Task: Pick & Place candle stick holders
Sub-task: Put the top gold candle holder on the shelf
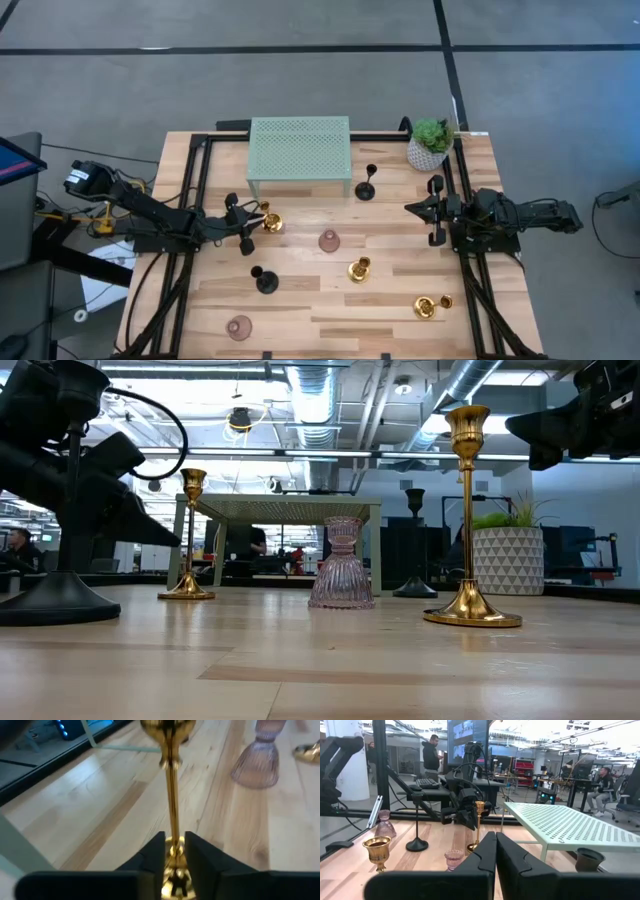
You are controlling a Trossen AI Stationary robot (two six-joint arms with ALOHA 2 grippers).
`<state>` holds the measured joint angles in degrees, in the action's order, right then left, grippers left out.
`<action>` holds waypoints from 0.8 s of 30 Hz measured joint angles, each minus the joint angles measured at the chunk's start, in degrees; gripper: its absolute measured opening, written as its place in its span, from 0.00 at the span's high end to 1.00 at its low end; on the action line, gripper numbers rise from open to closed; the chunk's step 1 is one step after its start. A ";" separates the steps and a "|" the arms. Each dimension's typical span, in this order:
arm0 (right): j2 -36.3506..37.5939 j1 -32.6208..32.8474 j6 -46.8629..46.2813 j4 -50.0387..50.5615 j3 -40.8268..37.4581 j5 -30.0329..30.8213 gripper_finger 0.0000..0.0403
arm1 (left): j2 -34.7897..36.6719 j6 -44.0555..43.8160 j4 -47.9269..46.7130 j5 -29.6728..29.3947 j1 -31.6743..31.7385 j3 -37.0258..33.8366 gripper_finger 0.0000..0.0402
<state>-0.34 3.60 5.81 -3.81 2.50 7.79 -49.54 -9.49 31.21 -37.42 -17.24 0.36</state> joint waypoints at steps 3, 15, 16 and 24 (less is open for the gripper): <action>0.00 -0.02 0.17 0.00 0.00 0.00 1.00 | -1.07 0.03 2.18 0.70 -0.02 0.00 0.71; 0.00 0.00 0.17 0.00 0.00 0.00 1.00 | -8.99 0.38 11.89 0.14 1.01 0.02 0.48; 0.00 0.00 0.17 0.00 0.00 0.00 1.00 | -9.88 0.05 12.23 0.10 1.60 0.01 0.48; 0.00 0.00 0.19 0.00 0.00 0.00 1.00 | -16.36 -1.51 19.55 2.31 4.59 0.01 0.57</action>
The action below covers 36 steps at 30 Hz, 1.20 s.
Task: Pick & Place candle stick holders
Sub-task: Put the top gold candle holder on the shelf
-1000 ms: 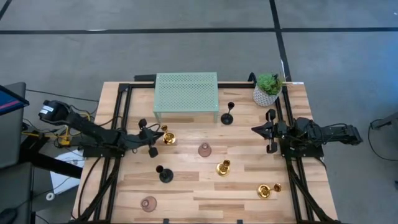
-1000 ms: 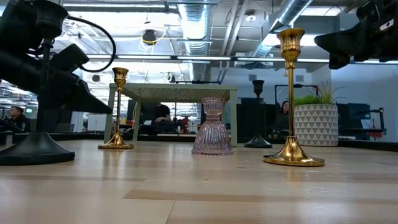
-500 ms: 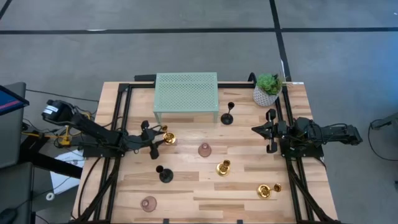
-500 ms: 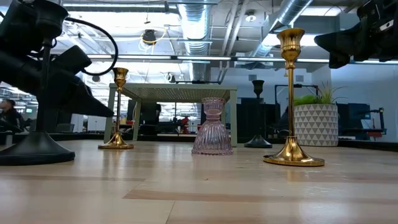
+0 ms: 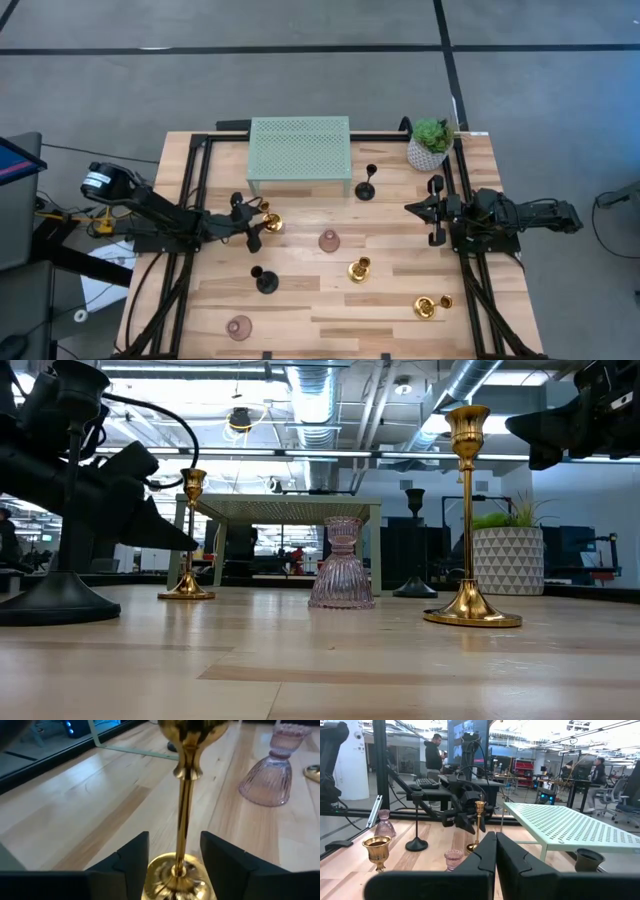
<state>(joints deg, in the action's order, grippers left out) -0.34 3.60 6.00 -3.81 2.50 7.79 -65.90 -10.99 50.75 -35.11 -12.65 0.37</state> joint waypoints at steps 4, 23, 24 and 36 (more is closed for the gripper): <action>0.00 0.00 0.00 -0.02 0.00 0.00 1.00 | -2.13 -0.03 1.52 0.98 0.31 -0.01 0.62; -0.01 0.02 0.02 -0.02 0.00 1.72 1.00 | -3.27 -1.63 3.79 1.07 0.30 -0.01 0.96; 0.00 0.02 0.02 -0.02 0.00 1.73 1.00 | -3.27 -1.87 3.78 1.03 0.29 -0.01 0.96; -0.02 0.02 0.02 -0.02 0.00 1.70 1.00 | -2.41 -2.76 3.47 1.29 0.31 1.09 0.96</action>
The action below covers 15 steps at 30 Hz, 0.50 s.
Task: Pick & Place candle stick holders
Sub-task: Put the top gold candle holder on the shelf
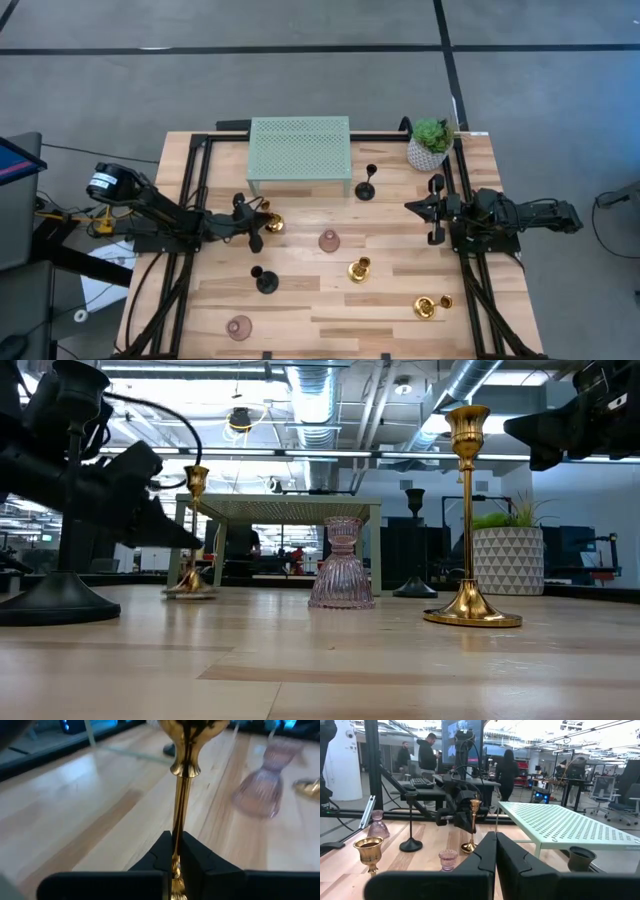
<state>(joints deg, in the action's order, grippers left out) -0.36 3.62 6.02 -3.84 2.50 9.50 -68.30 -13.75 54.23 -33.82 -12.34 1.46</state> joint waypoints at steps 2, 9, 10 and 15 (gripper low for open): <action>0.01 0.00 -0.02 0.02 0.01 0.00 1.00 | 0.57 1.33 -0.28 0.06 0.00 1.16 0.95; 0.00 0.00 -1.37 0.13 0.02 -0.02 1.00 | 6.63 1.68 -14.67 0.65 -0.13 6.67 0.97; 0.00 0.00 -1.37 0.13 0.01 -0.02 1.00 | 7.77 1.12 -18.56 0.96 -0.14 8.13 0.97; 0.00 0.00 -1.44 0.13 0.02 -0.01 1.00 | 14.29 -0.44 -38.77 1.21 -0.15 17.04 0.97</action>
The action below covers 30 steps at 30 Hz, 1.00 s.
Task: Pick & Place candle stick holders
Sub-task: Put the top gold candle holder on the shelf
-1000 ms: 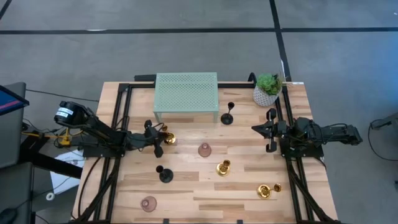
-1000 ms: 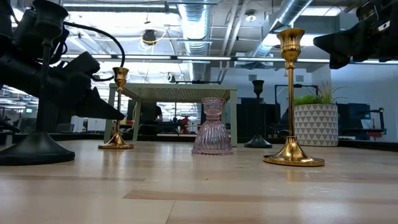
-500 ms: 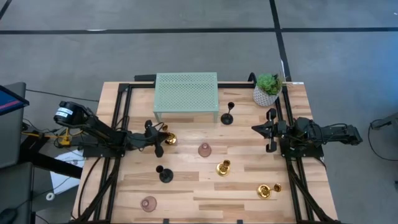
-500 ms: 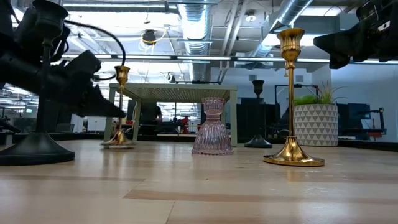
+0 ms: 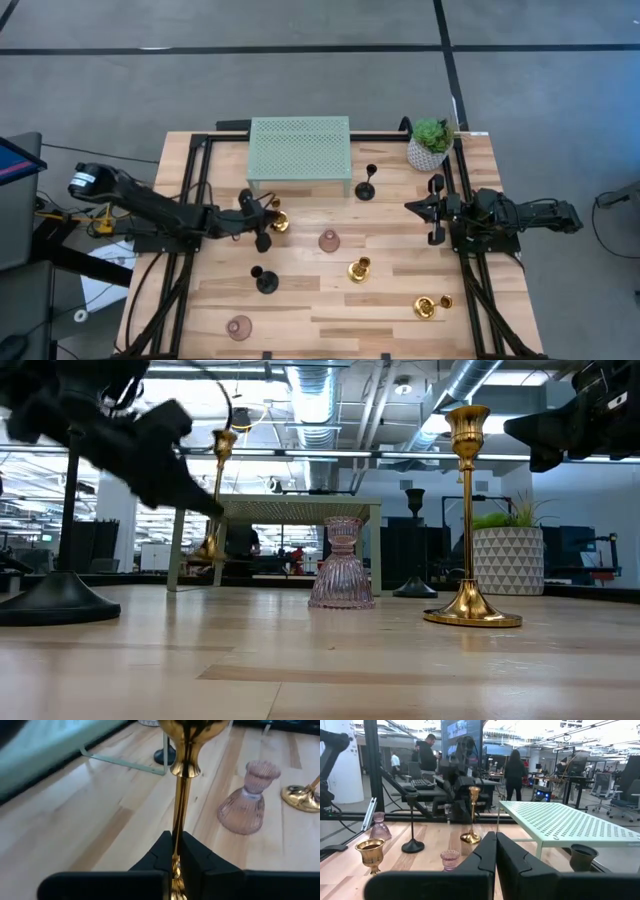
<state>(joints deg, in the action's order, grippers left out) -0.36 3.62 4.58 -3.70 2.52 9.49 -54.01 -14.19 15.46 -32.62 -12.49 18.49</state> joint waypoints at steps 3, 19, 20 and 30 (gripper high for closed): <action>0.00 0.00 -0.11 0.13 0.00 0.01 1.00 | 3.25 0.44 -7.17 -0.01 0.04 5.25 0.97; 0.00 -0.01 -0.13 0.22 0.00 1.04 1.00 | 14.04 13.82 -16.86 -6.98 18.34 18.68 0.97; 0.00 -0.02 -0.13 0.22 0.00 1.33 1.00 | 13.75 13.87 -16.87 -5.58 21.00 18.84 0.97; 0.00 -0.02 -0.13 0.19 0.00 1.34 1.00 | 5.45 10.44 -8.95 13.78 45.36 19.11 0.97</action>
<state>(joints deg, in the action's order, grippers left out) -0.36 3.60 4.45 -3.51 2.52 10.83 -48.57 -3.75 6.51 -18.83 32.86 37.60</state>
